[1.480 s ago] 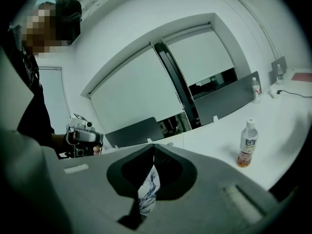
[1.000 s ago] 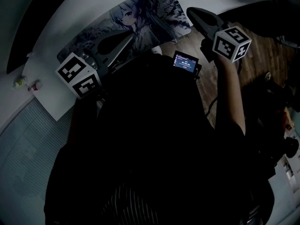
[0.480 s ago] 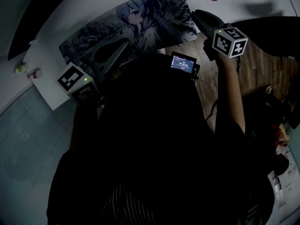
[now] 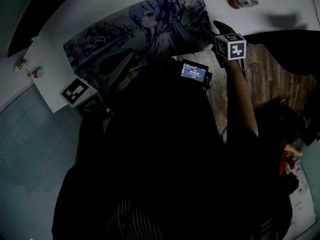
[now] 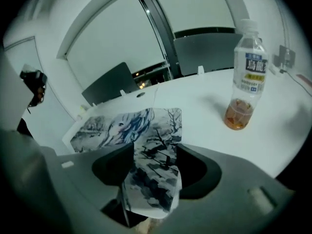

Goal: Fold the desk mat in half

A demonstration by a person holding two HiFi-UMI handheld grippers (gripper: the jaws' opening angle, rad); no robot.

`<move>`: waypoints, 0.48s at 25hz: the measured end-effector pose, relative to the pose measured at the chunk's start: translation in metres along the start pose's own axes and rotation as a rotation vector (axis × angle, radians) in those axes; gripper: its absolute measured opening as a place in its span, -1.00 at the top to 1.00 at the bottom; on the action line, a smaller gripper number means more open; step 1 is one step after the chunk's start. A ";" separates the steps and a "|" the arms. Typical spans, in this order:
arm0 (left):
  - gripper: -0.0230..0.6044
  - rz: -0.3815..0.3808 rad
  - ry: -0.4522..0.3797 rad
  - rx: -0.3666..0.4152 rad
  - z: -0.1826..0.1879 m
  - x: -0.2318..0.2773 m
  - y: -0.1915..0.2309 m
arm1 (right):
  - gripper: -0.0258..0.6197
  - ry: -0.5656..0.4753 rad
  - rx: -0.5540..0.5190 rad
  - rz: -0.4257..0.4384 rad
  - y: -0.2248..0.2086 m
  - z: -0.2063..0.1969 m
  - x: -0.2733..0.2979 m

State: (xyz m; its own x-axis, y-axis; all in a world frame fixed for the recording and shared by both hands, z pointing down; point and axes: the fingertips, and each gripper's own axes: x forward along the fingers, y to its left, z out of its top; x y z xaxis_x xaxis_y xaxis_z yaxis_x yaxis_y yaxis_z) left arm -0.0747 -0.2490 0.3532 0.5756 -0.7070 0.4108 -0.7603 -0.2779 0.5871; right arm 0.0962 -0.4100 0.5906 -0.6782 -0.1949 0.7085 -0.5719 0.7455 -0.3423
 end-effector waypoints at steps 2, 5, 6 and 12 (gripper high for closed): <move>0.93 0.014 -0.003 -0.003 -0.001 -0.001 0.003 | 0.03 0.050 -0.011 -0.031 -0.008 -0.017 0.011; 0.93 0.031 -0.005 -0.013 -0.005 -0.005 0.008 | -0.13 0.123 -0.029 -0.062 -0.014 -0.039 0.028; 0.93 0.037 -0.004 -0.017 -0.006 -0.006 0.009 | -0.18 0.145 -0.034 -0.070 -0.015 -0.045 0.033; 0.93 0.068 0.004 -0.047 -0.011 -0.011 0.021 | -0.21 0.232 -0.032 -0.132 -0.025 -0.067 0.048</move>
State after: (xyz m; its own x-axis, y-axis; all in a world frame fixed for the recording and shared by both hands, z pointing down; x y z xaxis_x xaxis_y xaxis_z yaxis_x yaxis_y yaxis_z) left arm -0.0940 -0.2403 0.3688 0.5241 -0.7209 0.4535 -0.7829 -0.1981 0.5898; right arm 0.1087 -0.3959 0.6748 -0.4733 -0.1432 0.8692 -0.6308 0.7439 -0.2209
